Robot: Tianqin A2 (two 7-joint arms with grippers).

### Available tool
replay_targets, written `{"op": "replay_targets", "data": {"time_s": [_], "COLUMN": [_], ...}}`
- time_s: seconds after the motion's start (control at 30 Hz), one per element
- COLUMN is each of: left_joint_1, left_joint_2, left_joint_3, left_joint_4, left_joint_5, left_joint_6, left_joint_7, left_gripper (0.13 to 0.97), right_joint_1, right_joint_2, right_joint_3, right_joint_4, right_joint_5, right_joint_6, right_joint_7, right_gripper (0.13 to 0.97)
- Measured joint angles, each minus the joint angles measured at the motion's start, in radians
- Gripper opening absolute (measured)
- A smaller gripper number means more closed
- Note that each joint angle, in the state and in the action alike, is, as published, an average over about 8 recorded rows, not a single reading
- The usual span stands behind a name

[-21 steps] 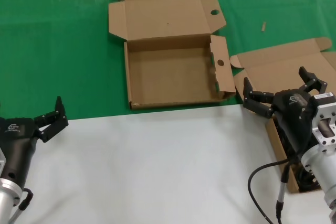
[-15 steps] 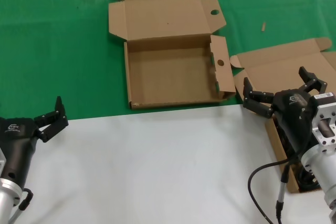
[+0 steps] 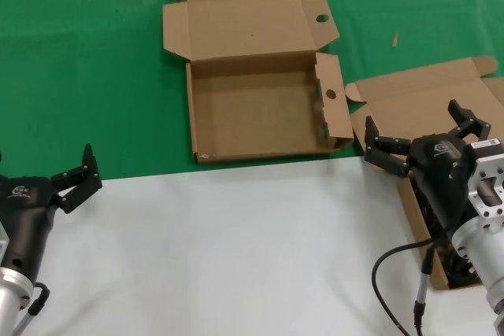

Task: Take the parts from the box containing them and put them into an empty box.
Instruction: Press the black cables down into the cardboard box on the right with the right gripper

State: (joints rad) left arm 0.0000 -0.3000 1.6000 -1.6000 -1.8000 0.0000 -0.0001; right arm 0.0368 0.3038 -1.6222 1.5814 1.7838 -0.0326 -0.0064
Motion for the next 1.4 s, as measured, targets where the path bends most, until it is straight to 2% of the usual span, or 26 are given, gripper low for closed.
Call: {"op": "replay_targets", "data": {"time_s": [0.13,0.37,0.43,0.63,0.7,0.83,0.93,1.1,1.2,1.4], "left_joint_1": [0.0,0.0,0.0,0.0,0.0,0.0,0.0,0.0,0.0,0.0], "left_joint_2": [0.0,0.0,0.0,0.0,0.0,0.0,0.0,0.0,0.0,0.0], "left_joint_3": [0.0,0.0,0.0,0.0,0.0,0.0,0.0,0.0,0.0,0.0], "left_joint_4": [0.0,0.0,0.0,0.0,0.0,0.0,0.0,0.0,0.0,0.0], "left_joint_5": [0.0,0.0,0.0,0.0,0.0,0.0,0.0,0.0,0.0,0.0], "left_joint_6": [0.0,0.0,0.0,0.0,0.0,0.0,0.0,0.0,0.0,0.0], "left_joint_7": [0.0,0.0,0.0,0.0,0.0,0.0,0.0,0.0,0.0,0.0], "left_gripper": [0.966,0.859,0.844,0.724,0.683,0.683,0.602,0.467,0.423,0.291], "right_joint_1": [-0.005,-0.019,-0.024,-0.036,-0.035,-0.023,-0.005,0.048,0.097,0.236], "right_joint_2": [-0.004,0.025,0.06,0.239,0.314,0.46,0.557,0.691,0.754,0.822], "right_joint_3": [0.008,-0.003,-0.022,-0.078,-0.087,-0.092,-0.09,-0.088,-0.095,-0.144], "right_joint_4": [0.003,0.006,0.011,0.057,0.078,0.113,0.128,0.123,0.102,0.019], "right_joint_5": [-0.006,-0.022,-0.034,-0.126,-0.167,-0.216,-0.211,-0.157,-0.127,-0.117], "right_joint_6": [-0.007,-0.033,-0.046,-0.13,-0.179,-0.295,-0.393,-0.577,-0.692,-0.91], "right_joint_7": [-0.012,-0.022,-0.012,0.083,0.124,0.17,0.159,0.078,0.013,-0.127], "right_gripper": [0.966,0.966,0.966,0.966,0.966,0.966,0.966,0.966,0.966,0.966]}}
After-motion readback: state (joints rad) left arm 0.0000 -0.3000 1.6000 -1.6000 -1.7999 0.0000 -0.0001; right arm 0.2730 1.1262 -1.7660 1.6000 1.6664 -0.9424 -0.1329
